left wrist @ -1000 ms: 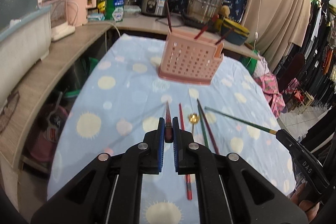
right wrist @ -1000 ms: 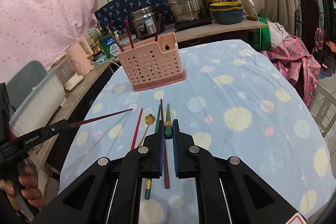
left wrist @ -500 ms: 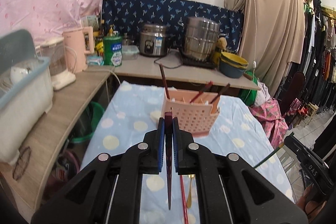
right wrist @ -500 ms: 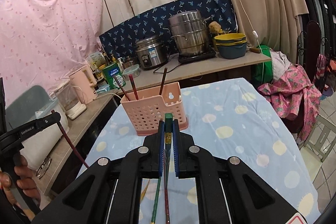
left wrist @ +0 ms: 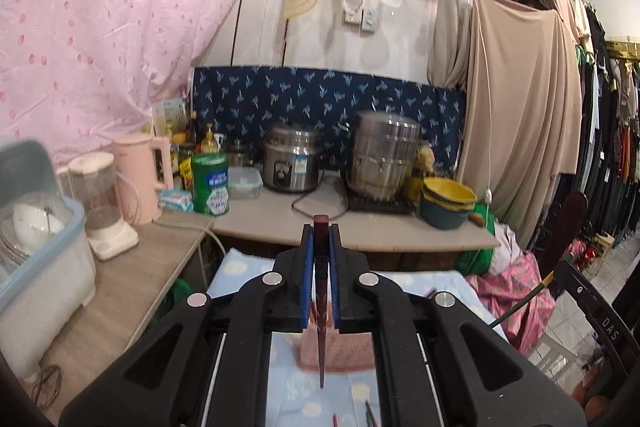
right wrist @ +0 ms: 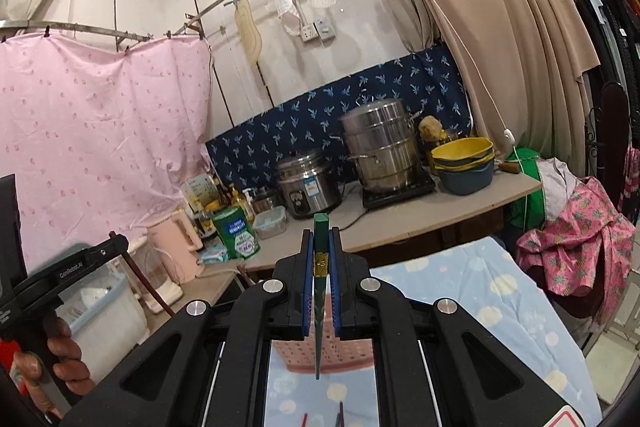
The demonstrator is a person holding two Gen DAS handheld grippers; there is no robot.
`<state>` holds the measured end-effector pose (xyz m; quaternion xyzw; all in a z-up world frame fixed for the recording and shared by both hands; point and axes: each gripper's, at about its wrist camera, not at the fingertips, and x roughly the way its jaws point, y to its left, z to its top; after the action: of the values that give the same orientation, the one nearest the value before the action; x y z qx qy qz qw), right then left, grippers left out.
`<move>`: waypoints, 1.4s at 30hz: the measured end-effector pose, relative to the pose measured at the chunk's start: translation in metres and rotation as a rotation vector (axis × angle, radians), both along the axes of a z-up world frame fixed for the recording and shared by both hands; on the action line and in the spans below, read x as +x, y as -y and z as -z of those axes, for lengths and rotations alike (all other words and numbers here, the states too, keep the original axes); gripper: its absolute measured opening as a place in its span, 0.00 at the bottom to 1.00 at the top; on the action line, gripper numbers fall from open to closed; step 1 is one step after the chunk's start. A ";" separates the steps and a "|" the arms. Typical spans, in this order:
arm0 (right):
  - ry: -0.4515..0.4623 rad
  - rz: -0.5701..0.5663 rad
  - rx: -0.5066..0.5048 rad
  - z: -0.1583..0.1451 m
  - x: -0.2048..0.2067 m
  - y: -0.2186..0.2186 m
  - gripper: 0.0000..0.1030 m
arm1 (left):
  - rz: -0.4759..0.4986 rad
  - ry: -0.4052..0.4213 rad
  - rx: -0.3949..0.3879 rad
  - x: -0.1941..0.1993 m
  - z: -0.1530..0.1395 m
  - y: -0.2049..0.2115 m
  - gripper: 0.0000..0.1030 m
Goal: Organize utensils
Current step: 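Lift both held chopsticks and carry them above the pink holder, then lower the chopsticks into the pink holder and open both tools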
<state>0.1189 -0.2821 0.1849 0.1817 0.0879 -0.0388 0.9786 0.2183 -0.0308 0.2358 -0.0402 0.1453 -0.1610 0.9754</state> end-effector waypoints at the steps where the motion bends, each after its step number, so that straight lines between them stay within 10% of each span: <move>1: 0.019 0.000 0.010 -0.004 0.008 0.002 0.07 | -0.003 0.008 -0.005 0.007 -0.004 0.002 0.07; 12: 0.035 0.014 0.019 -0.010 0.084 0.011 0.07 | -0.005 0.051 -0.024 0.059 -0.011 0.028 0.07; 26: -0.127 0.002 0.056 0.057 0.133 0.018 0.07 | -0.019 -0.095 0.055 0.100 0.065 0.040 0.07; 33: -0.136 -0.006 0.021 0.063 0.124 0.003 0.28 | -0.069 -0.099 0.105 0.086 0.083 0.038 0.52; 42: -0.146 -0.023 0.006 0.064 0.095 -0.012 0.34 | -0.067 -0.147 0.184 0.057 0.095 0.042 0.54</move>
<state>0.2143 -0.2701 0.1204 0.1802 0.1612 -0.0404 0.9695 0.2749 -0.0731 0.1404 0.0329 0.2292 -0.1108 0.9665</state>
